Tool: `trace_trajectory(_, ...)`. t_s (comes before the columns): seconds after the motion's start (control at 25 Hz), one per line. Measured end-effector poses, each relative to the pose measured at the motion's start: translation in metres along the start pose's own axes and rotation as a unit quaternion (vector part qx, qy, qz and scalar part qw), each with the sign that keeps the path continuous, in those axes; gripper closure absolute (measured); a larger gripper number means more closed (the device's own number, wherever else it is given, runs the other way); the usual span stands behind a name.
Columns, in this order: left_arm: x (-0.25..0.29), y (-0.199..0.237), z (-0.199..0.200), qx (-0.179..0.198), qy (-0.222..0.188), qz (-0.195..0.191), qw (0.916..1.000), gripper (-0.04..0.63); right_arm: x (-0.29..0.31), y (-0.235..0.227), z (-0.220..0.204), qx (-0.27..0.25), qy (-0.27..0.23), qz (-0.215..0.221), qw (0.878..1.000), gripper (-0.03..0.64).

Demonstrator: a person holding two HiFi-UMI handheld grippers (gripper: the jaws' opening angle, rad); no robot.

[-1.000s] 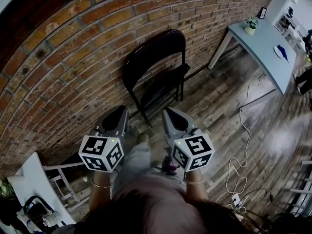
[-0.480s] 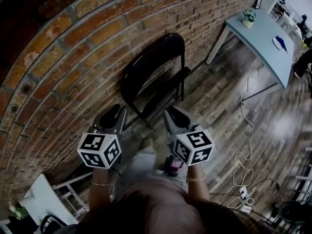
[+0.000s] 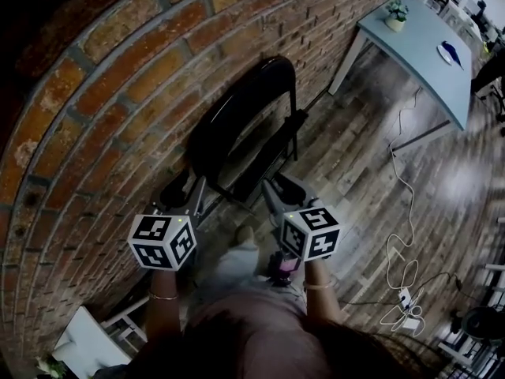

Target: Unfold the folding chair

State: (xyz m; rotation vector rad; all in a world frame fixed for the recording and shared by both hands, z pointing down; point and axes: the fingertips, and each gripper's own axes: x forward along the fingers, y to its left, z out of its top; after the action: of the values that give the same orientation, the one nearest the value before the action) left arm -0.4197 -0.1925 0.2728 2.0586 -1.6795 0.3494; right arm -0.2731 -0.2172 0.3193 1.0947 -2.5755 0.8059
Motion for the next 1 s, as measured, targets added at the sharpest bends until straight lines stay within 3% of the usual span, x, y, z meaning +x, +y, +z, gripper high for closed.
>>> trace_trajectory(1.0, 0.060, 0.037, -0.027, 0.027, 0.078, -0.021, 0.9964, 0.403, 0.077, -0.064, -0.061, 0.070, 0.061, -0.058, 0.994, 0.448)
